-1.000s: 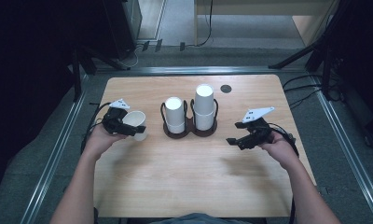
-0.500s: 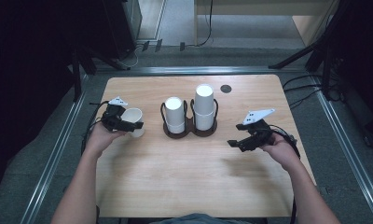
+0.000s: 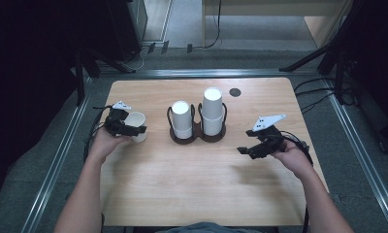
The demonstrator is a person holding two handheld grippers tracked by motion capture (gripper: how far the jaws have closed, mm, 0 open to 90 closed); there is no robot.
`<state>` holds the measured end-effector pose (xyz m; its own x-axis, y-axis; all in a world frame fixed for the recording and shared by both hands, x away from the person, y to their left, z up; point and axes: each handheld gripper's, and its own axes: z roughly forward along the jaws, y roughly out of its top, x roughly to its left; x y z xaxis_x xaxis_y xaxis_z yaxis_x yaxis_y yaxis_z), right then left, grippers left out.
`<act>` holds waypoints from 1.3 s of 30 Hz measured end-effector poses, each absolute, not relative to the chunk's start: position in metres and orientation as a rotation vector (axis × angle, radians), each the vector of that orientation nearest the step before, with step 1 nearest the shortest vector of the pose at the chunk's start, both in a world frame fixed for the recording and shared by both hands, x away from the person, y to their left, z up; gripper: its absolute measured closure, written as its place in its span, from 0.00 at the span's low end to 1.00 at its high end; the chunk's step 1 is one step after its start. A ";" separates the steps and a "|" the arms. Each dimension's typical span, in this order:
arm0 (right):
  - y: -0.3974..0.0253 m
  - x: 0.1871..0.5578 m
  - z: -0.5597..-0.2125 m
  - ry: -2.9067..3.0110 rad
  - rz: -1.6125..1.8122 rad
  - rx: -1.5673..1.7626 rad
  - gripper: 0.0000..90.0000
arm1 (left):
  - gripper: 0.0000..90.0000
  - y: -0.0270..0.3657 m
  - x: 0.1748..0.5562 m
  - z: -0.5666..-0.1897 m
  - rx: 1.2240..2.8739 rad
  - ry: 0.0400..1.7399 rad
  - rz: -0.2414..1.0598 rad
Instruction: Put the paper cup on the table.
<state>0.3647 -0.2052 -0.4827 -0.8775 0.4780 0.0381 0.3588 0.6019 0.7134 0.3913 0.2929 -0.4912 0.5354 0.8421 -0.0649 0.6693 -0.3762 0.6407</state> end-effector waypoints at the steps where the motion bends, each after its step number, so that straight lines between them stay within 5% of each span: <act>1: -0.205 0.365 -0.483 2.669 1.134 0.702 0.26 | 0.26 0.293 0.391 -0.492 2.158 1.218 0.360; 39: -0.203 0.363 -0.484 2.694 1.091 0.669 0.26 | 0.02 0.292 0.390 -0.480 2.128 1.239 0.270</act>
<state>0.3627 -0.2025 -0.4844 -0.8874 0.4605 0.0198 0.3445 0.6341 0.6923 0.3900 0.2917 -0.4801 0.5316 0.8352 -0.1409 0.7006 -0.3400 0.6274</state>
